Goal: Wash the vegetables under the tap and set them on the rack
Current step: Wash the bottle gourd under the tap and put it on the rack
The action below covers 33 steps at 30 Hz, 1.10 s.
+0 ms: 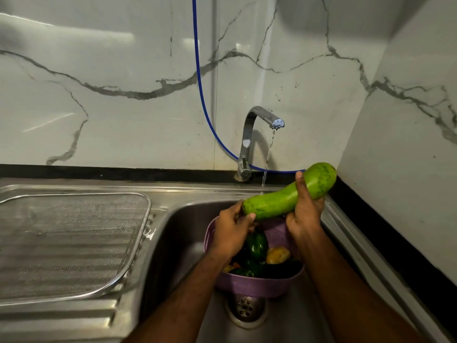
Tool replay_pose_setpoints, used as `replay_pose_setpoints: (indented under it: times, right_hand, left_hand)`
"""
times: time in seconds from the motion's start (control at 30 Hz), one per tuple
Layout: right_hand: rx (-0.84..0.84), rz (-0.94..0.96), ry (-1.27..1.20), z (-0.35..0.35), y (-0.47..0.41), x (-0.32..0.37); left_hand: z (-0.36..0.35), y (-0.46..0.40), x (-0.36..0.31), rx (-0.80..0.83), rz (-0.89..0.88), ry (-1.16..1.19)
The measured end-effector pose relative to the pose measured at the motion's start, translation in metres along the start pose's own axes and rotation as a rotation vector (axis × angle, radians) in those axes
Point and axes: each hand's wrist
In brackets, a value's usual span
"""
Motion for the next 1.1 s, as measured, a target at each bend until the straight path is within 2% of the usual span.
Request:
replay_pose_setpoints:
  times: [0.2,0.5,0.67,0.73,0.83,0.93,1.0,1.1]
  right_hand:
    - [-0.049,0.028,-0.029,0.0,0.004,0.006]
    - [-0.016,-0.001,-0.035,0.003,0.003,0.006]
    - [0.024,0.057,-0.033,0.005,-0.002,0.005]
    - [0.056,0.056,-0.029,0.005,-0.004,0.002]
    - [0.131,-0.008,-0.009,0.004,-0.001,-0.006]
    - [0.245,-0.172,0.009,0.002,0.008,-0.014]
    - [0.301,-0.304,0.04,0.001,0.017,-0.02]
    - [0.32,-0.34,0.097,-0.003,0.026,-0.025]
  left_hand:
    - [0.001,0.005,-0.002,-0.036,-0.071,-0.235]
    - [-0.002,0.003,0.002,0.006,-0.004,-0.127]
    - [-0.008,0.006,-0.003,0.064,0.143,0.144]
    - [-0.006,0.006,-0.004,0.08,0.148,0.169]
    - [0.005,0.003,0.001,-0.036,0.078,0.042]
    - [0.014,-0.002,0.004,-0.173,0.029,-0.136]
    - [0.017,-0.002,0.0,-0.203,0.005,-0.219]
    - [0.021,0.0,-0.006,-0.179,0.006,-0.347]
Point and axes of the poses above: each hand's wrist, its own y-axis away from the middle knuckle, its own z-axis out of the back of the hand, x = y × z, and after that the axes turned 8 degrees about z, right-handed
